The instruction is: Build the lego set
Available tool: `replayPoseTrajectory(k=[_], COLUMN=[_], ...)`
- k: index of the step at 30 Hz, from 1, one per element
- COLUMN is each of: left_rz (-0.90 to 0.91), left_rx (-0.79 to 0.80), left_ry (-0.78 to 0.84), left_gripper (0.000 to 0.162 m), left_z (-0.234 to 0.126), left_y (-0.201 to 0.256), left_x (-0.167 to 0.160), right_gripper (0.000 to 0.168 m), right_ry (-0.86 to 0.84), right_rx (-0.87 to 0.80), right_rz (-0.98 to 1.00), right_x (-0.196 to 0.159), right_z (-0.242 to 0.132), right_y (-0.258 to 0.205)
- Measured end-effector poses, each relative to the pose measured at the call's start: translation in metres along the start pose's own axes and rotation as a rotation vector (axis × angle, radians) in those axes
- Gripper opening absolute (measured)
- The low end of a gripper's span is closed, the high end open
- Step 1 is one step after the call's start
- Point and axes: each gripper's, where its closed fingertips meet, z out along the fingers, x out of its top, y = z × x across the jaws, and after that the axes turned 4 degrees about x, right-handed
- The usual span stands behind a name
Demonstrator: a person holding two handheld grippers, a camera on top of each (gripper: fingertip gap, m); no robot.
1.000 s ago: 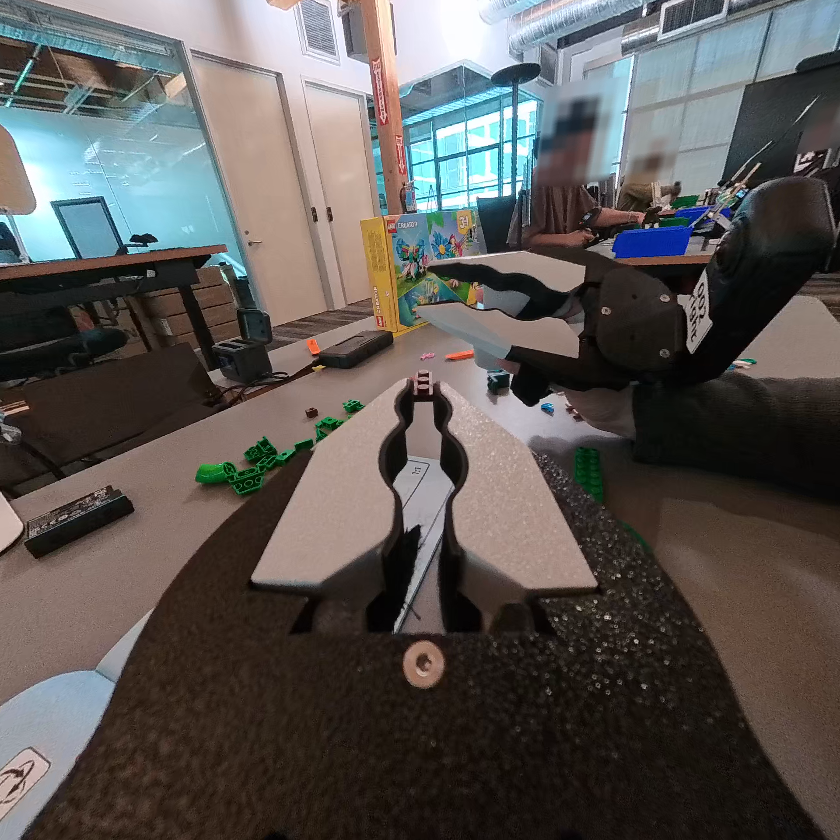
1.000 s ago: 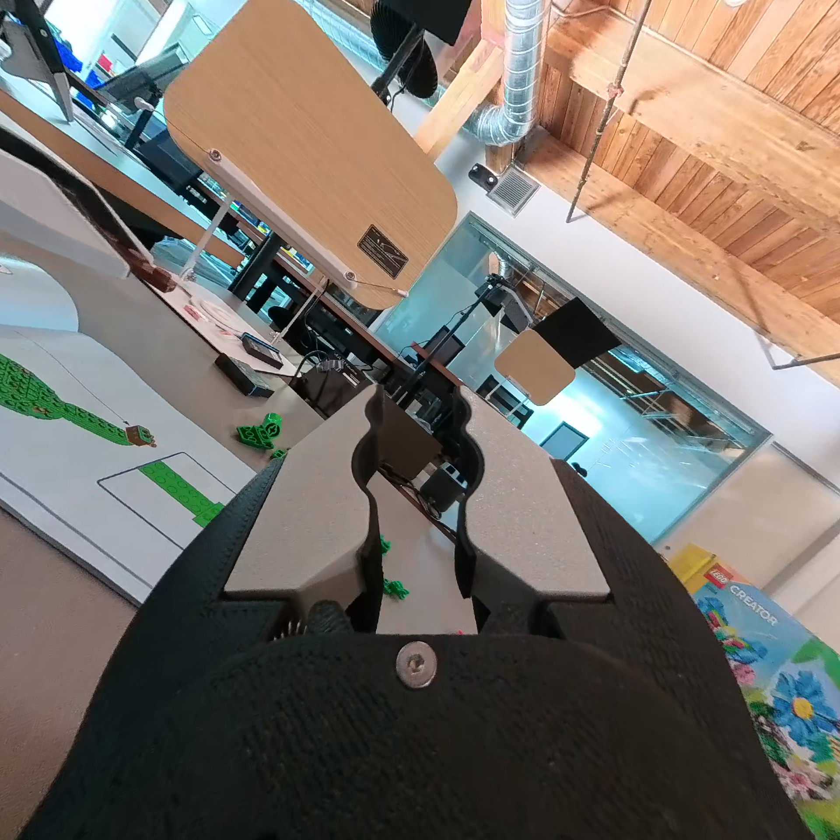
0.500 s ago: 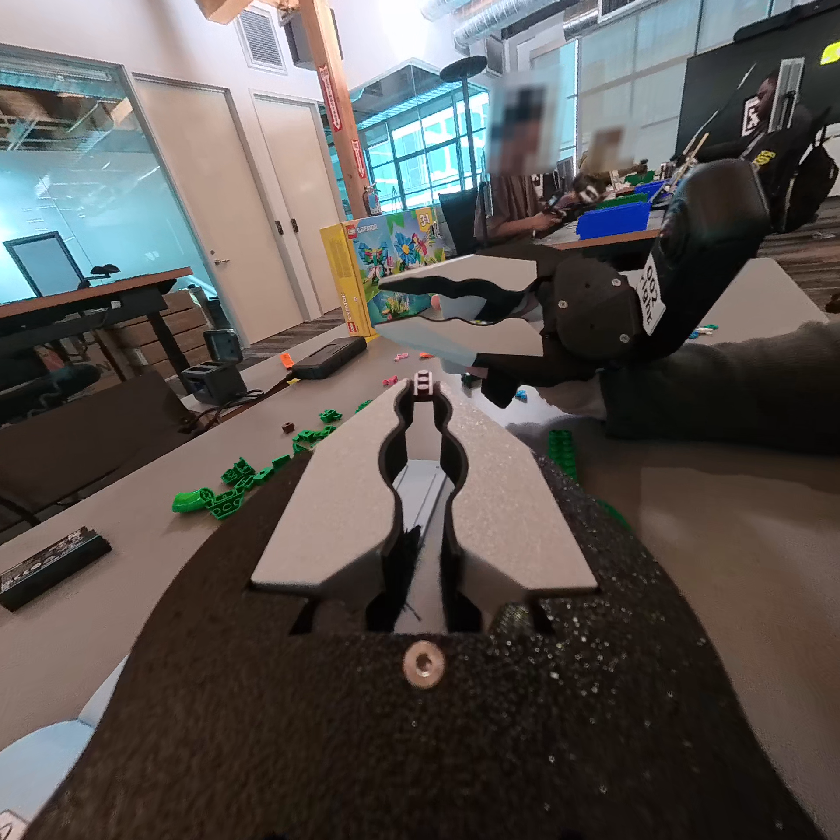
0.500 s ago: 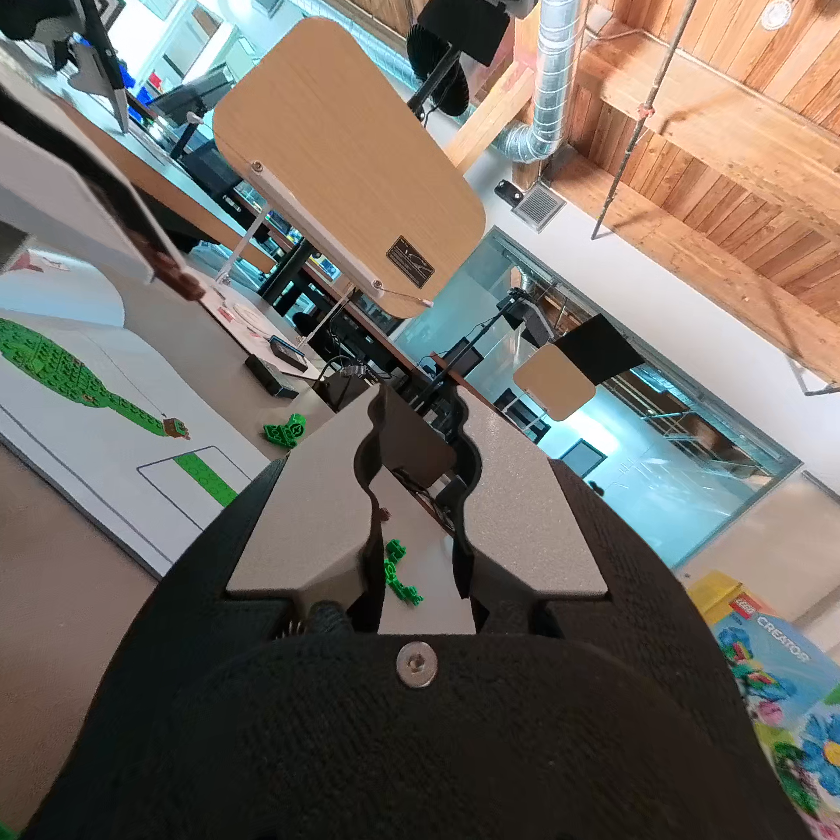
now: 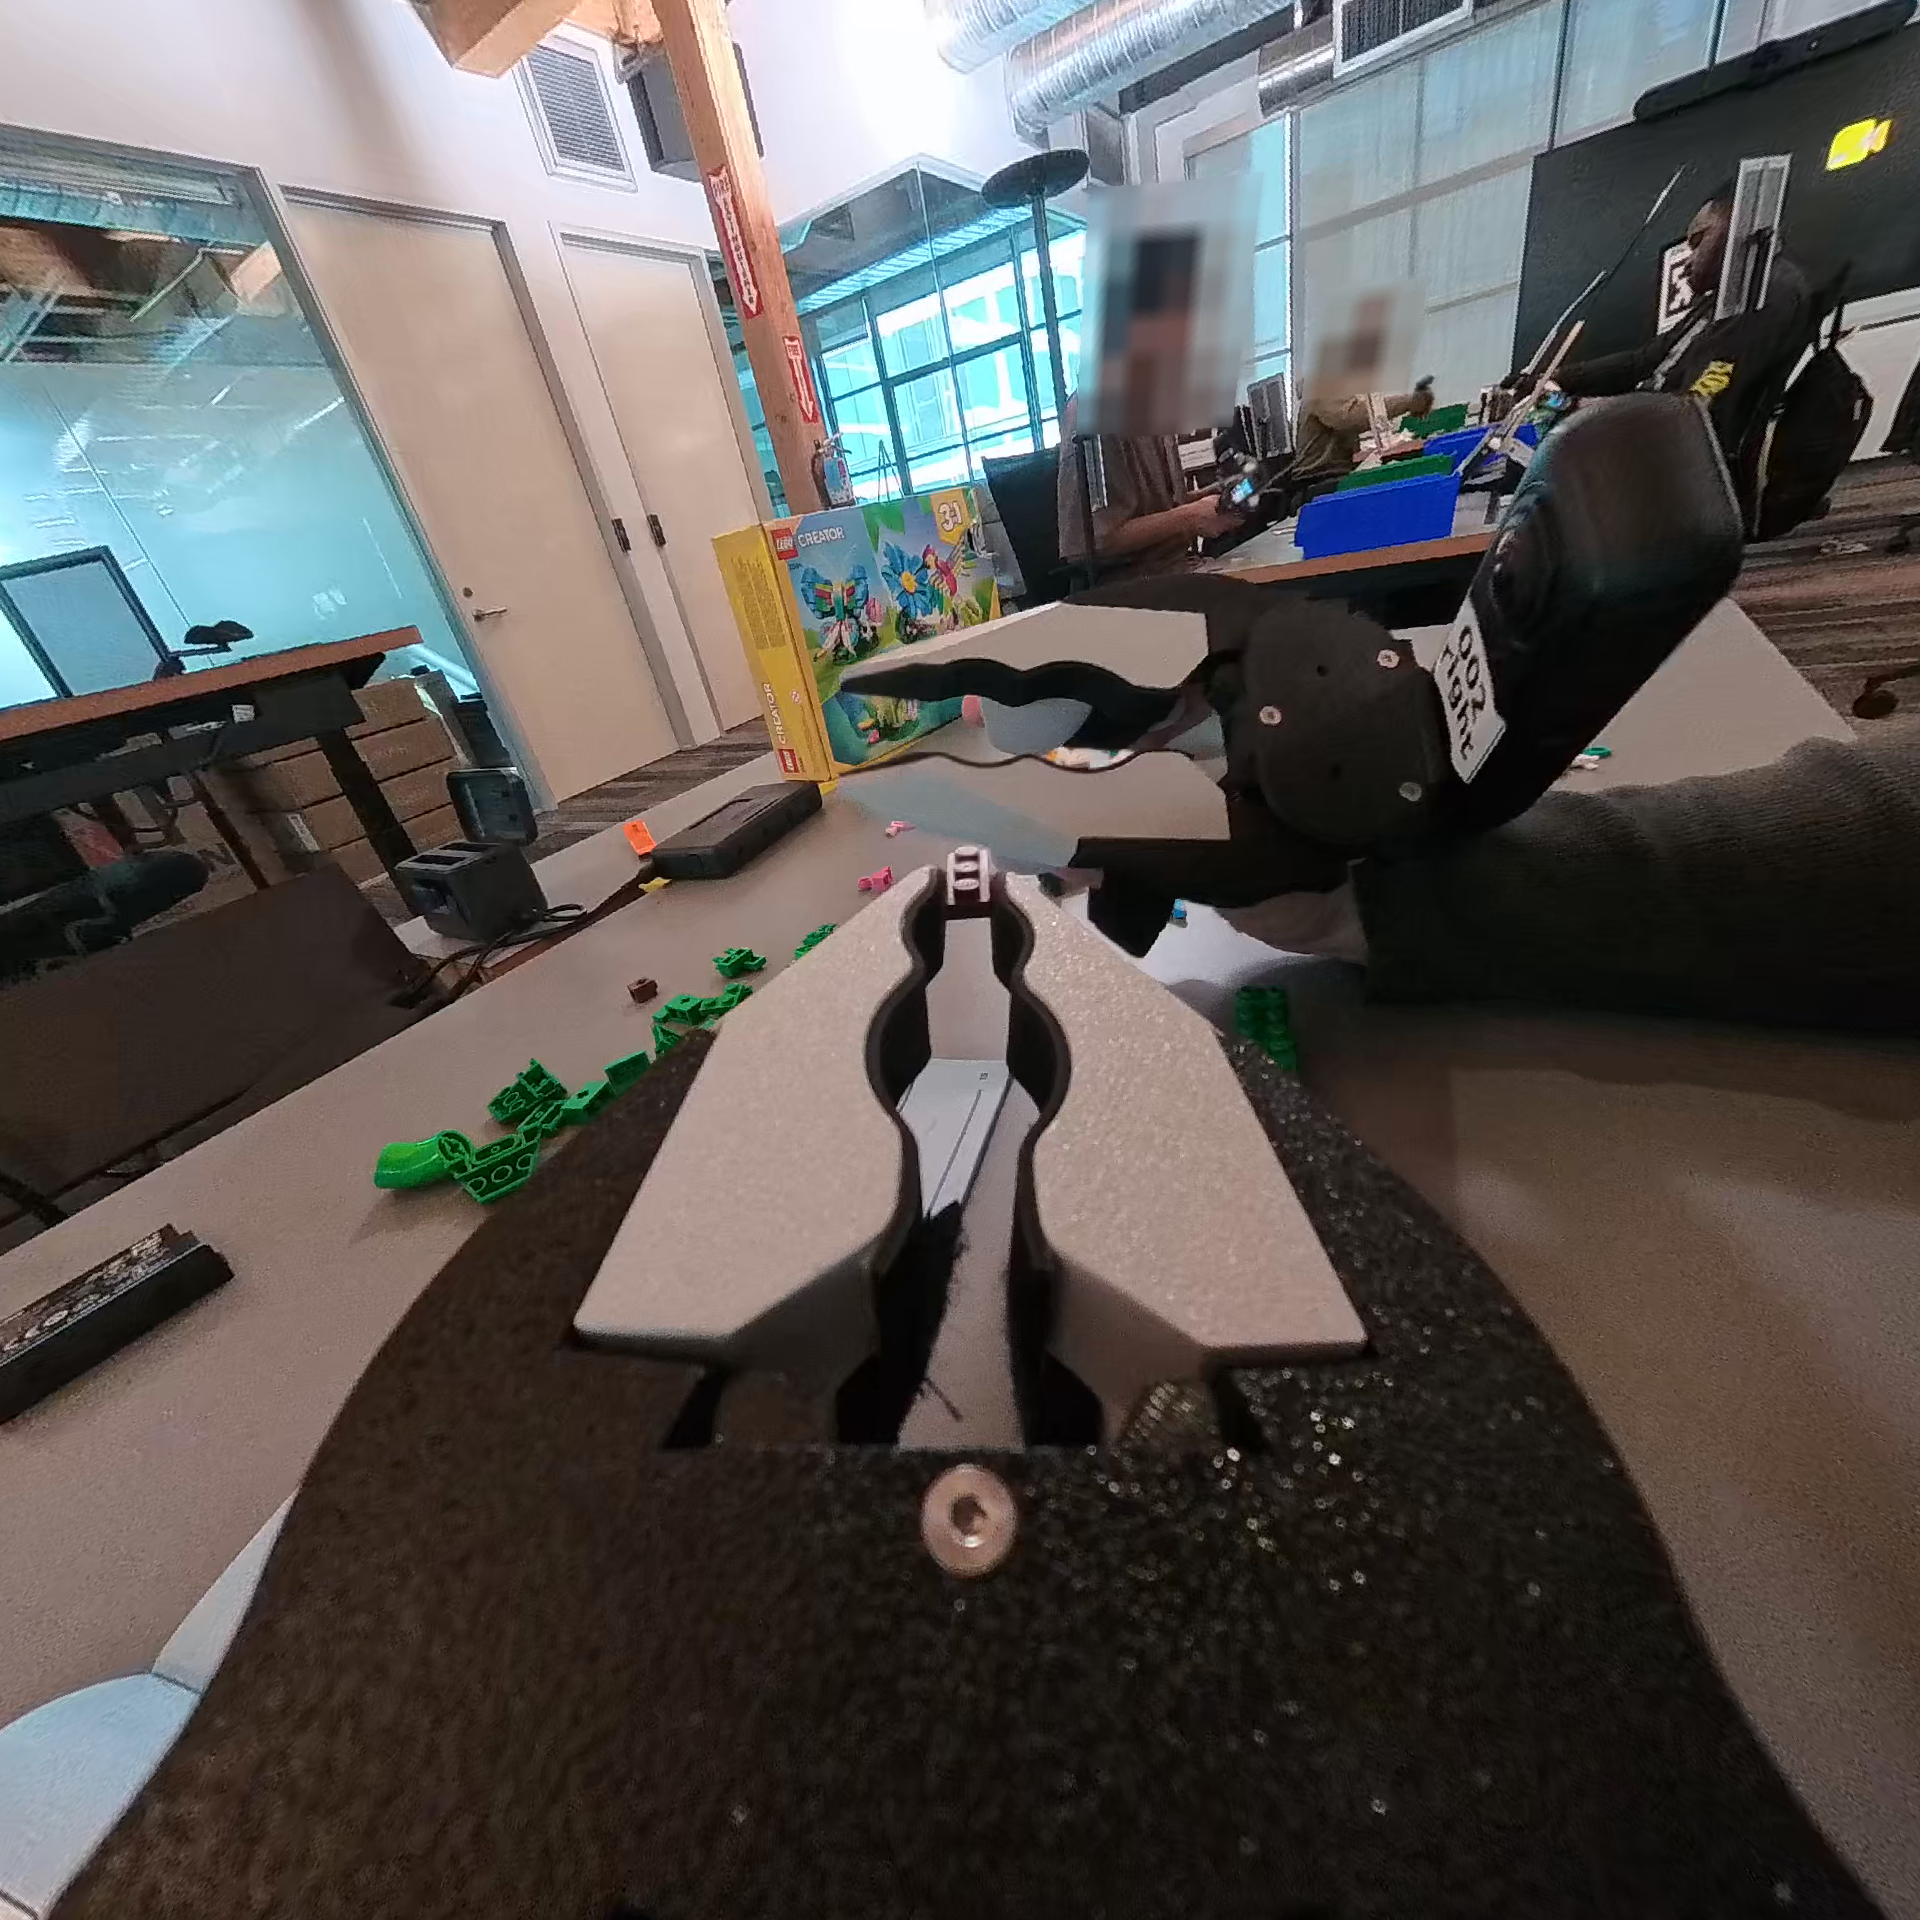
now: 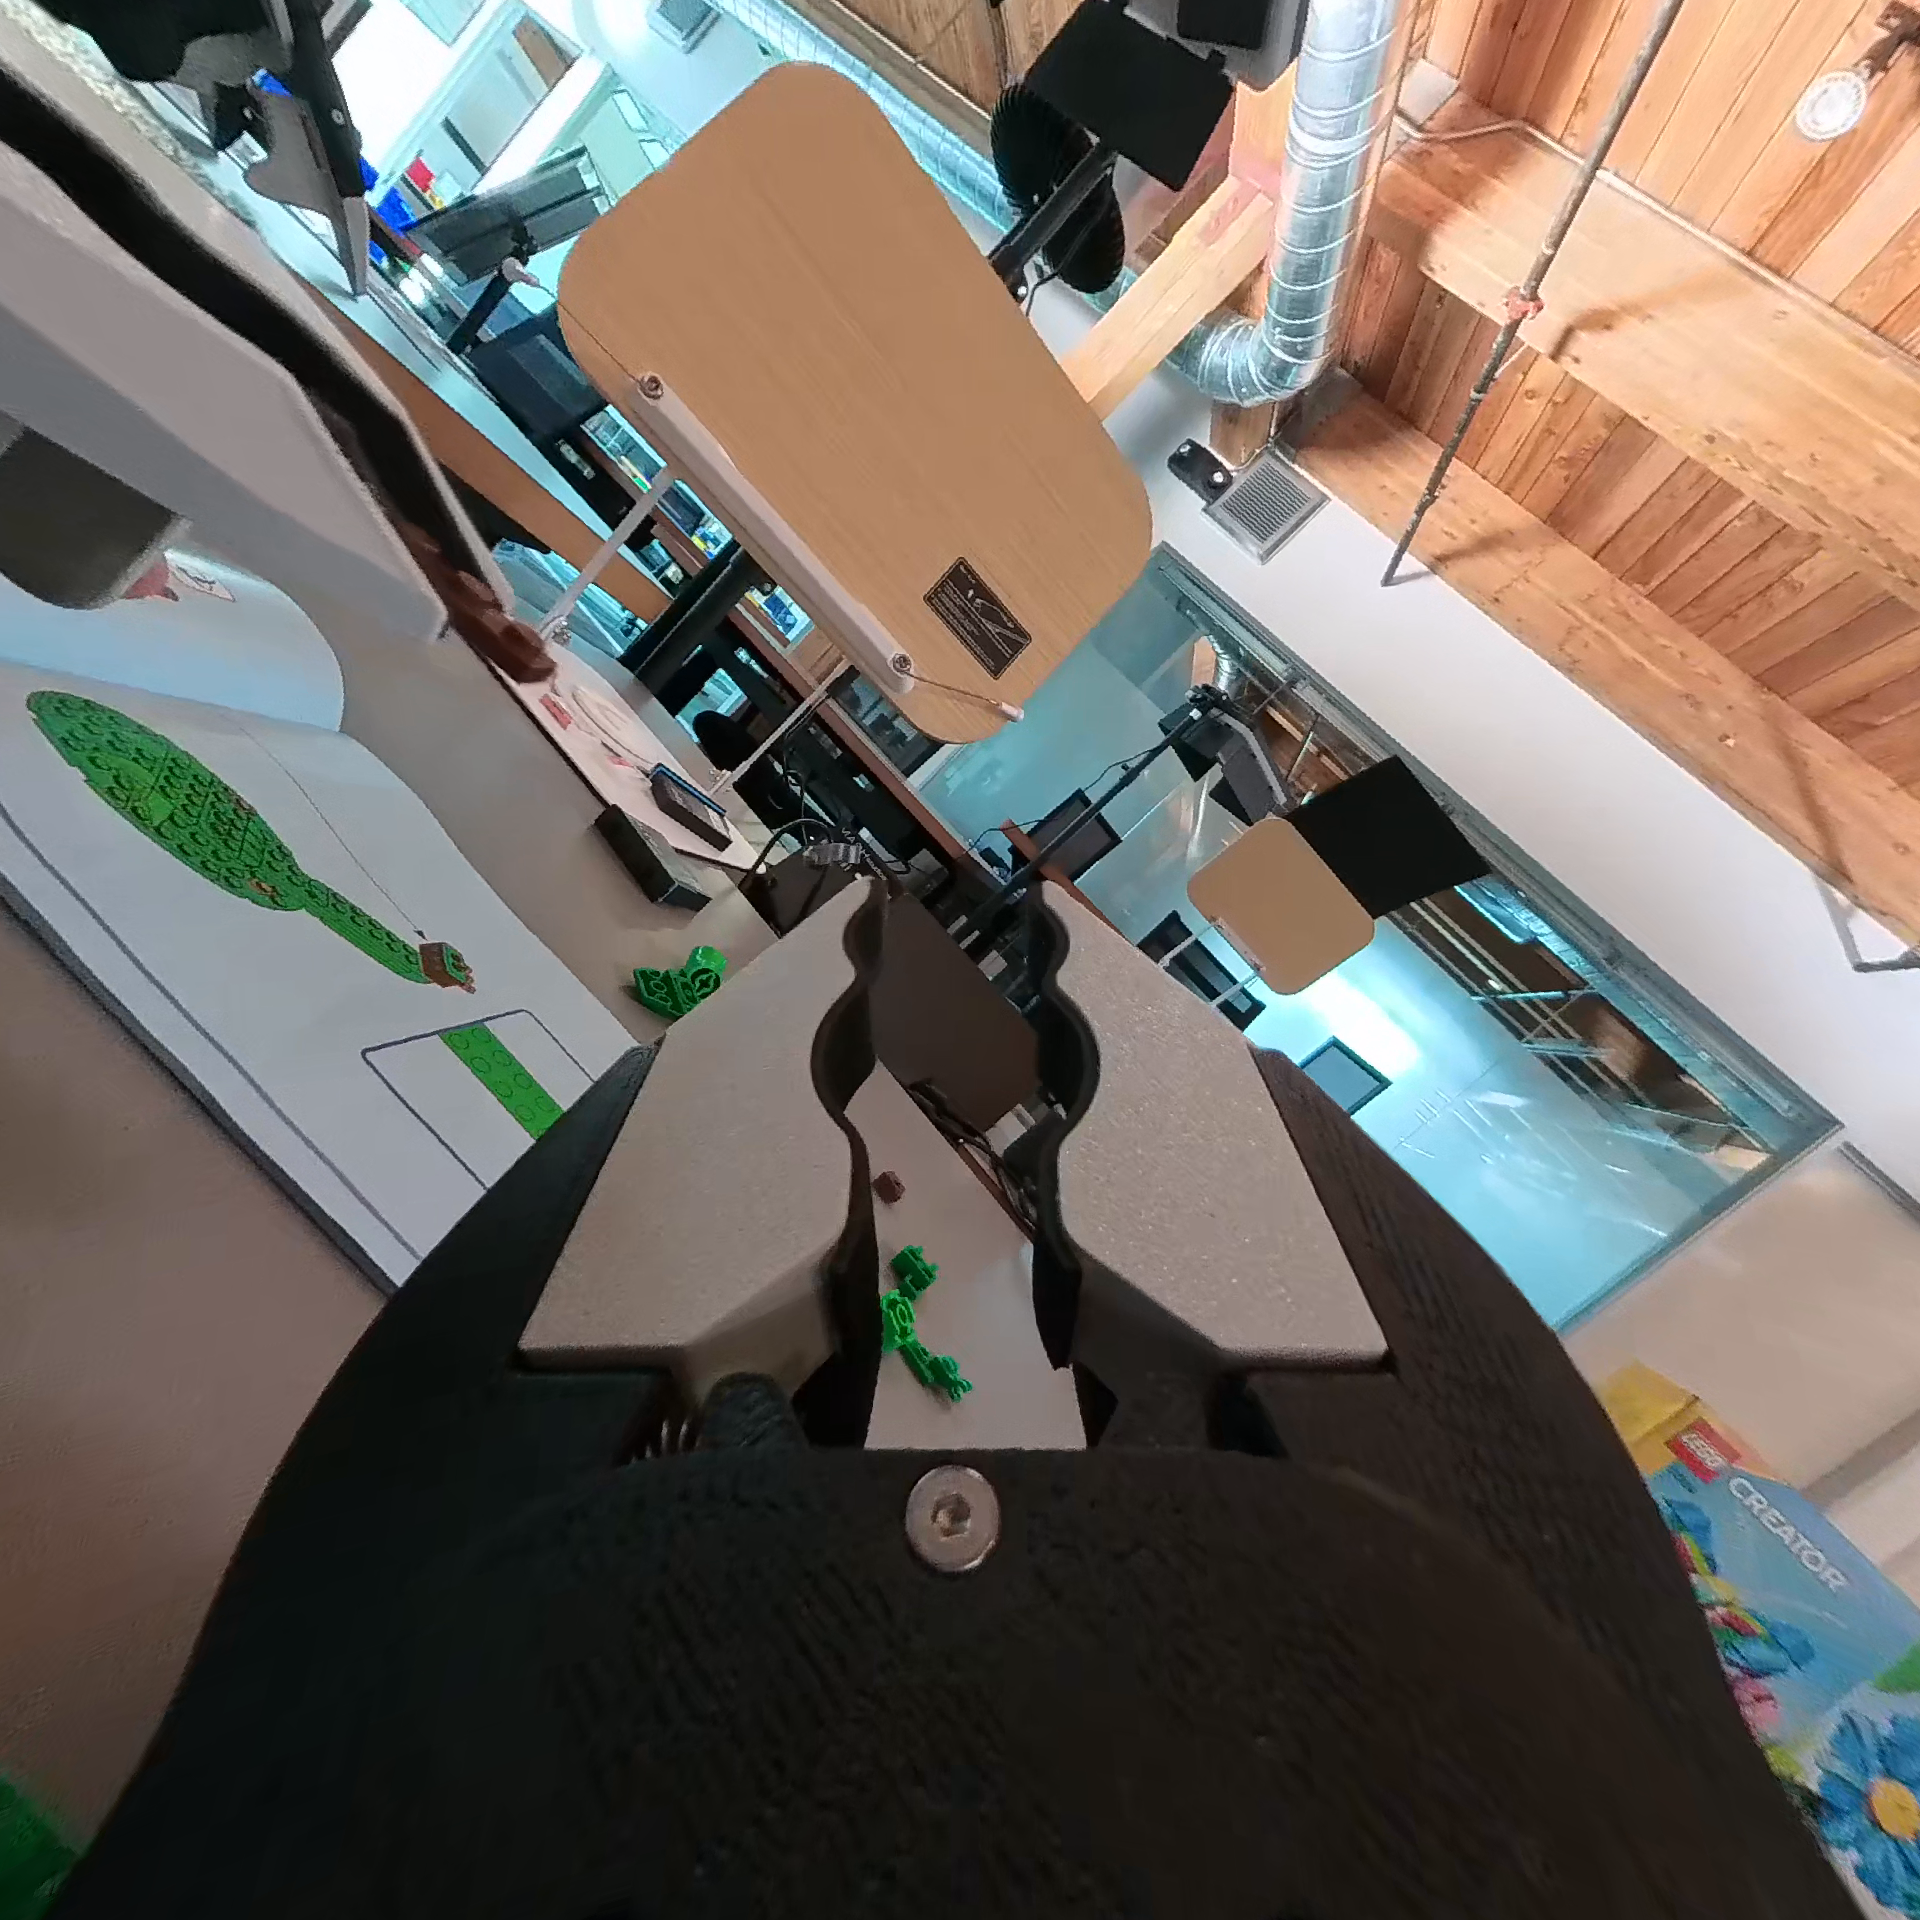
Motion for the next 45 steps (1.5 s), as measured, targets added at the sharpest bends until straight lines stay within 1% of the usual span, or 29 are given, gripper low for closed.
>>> replayPoseTrajectory(k=[8,20,24,26,28,29,31,32,34,36,38,39,40,43,45], left_rz=[-0.009,0.0,0.002,0.005,0.011,0.011,0.014,0.019,0.029,0.038,0.044,0.046,0.047,0.046,0.044], left_rx=[0.01,0.013,0.012,0.01,0.012,0.011,0.009,0.009,0.005,0.003,0.0,-0.001,-0.001,-0.003,-0.003], left_ry=[0.008,0.009,0.008,0.009,0.009,0.008,0.008,0.009,0.007,0.005,0.004,0.004,0.004,0.004,0.005], left_gripper=[0.006,0.006,0.006,0.006,0.006,0.006,0.006,0.006,0.006,0.006,0.006,0.006,0.006,0.006,0.006], left_z=[-0.001,0.0,0.0,0.0,0.0,0.0,0.0,0.0,0.001,0.001,0.002,0.001,0.002,0.002,0.001], left_y=[-0.002,-0.002,-0.002,-0.002,-0.002,-0.002,-0.002,-0.002,-0.001,0.0,0.001,0.002,0.002,0.002,0.002], left_x=[0.001,0.001,0.001,0.001,0.001,0.001,0.001,0.001,0.0,0.0,-0.001,-0.001,-0.001,-0.001,0.0], right_gripper=[0.025,0.025,0.026,0.028,0.029,0.028,0.027,0.032,0.04,0.042,0.042,0.042,0.037,0.037,0.033], right_ry=[-0.014,-0.026,-0.018,-0.03,-0.096,-0.142,-0.242,-0.299,-0.462,-0.673,-0.823,-0.892,-0.948,-1.076,-1.12], right_rx=[-0.012,0.0,-0.036,-0.062,-0.097,-0.118,-0.16,-0.201,-0.3,-0.328,-0.271,-0.251,-0.206,-0.093,-0.1], right_rz=[0.03,0.014,0.037,-0.08,-0.186,-0.199,-0.14,-0.069,0.12,0.407,0.664,0.748,0.827,1.067,1.108], right_x=[-0.004,-0.005,0.0,0.009,0.012,0.008,-0.01,-0.026,-0.076,-0.139,-0.188,-0.208,-0.223,-0.251,-0.264], right_z=[-0.001,0.001,0.0,-0.005,-0.016,-0.025,-0.047,-0.059,-0.088,-0.119,-0.14,-0.15,-0.157,-0.169,-0.174], right_y=[0.004,0.0,0.01,0.024,0.045,0.058,0.089,0.108,0.148,0.168,0.168,0.167,0.162,0.145,0.146])
